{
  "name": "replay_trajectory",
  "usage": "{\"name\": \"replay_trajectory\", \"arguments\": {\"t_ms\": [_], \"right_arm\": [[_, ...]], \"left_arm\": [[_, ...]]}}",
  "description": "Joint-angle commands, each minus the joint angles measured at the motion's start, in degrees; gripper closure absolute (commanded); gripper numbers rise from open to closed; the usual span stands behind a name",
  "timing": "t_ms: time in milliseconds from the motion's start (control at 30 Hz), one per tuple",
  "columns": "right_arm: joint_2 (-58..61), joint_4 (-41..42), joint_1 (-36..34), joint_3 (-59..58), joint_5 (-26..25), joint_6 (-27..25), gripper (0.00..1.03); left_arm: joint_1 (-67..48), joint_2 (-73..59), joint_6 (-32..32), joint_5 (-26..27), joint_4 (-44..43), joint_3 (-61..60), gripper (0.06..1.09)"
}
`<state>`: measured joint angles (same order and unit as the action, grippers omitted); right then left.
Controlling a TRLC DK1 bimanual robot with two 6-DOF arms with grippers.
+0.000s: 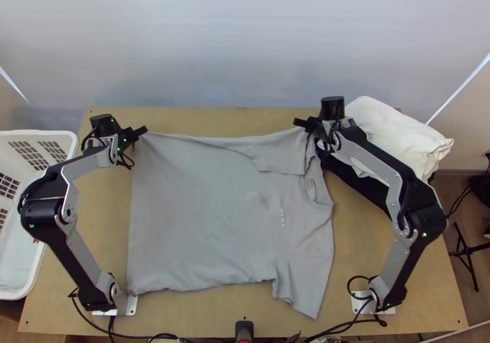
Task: Fold the t-shirt
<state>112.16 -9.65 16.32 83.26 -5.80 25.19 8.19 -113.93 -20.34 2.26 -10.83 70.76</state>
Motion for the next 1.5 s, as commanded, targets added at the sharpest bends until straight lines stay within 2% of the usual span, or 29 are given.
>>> {"name": "replay_trajectory", "arguments": {"t_ms": [0,200,433,733,900,1200,1467], "right_arm": [[4.38,-0.46,1.09,5.42,-5.53,0.39,1.0],[3.94,-2.22,1.97,7.44,-5.97,0.39,1.0],[1.48,-12.41,4.43,8.32,-5.89,2.76,1.0],[-0.71,-20.94,4.69,8.49,-5.89,4.96,1.0],[-3.26,-24.01,4.16,6.91,-5.97,4.78,1.0],[-6.16,-24.36,3.28,2.08,-6.06,4.6,1.0],[-6.34,-24.54,3.46,0.41,-8.87,4.34,1.0]], "left_arm": [[1.57,-4.64,0.47,-0.42,1.07,5.44,1.05],[0.96,-3.76,1.35,-0.24,3.89,7.11,1.05],[-2.21,4.86,-0.4,1.52,14.87,6.32,1.05],[-2.65,11.1,-1.81,3.89,21.46,5.44,1.05],[-0.71,11.54,-1.72,4.33,22.34,3.77,1.05],[1.75,12.59,-0.93,5.47,22.26,-1.68,1.05],[3.68,14.0,0.04,6.7,21.55,-5.81,1.05]]}}
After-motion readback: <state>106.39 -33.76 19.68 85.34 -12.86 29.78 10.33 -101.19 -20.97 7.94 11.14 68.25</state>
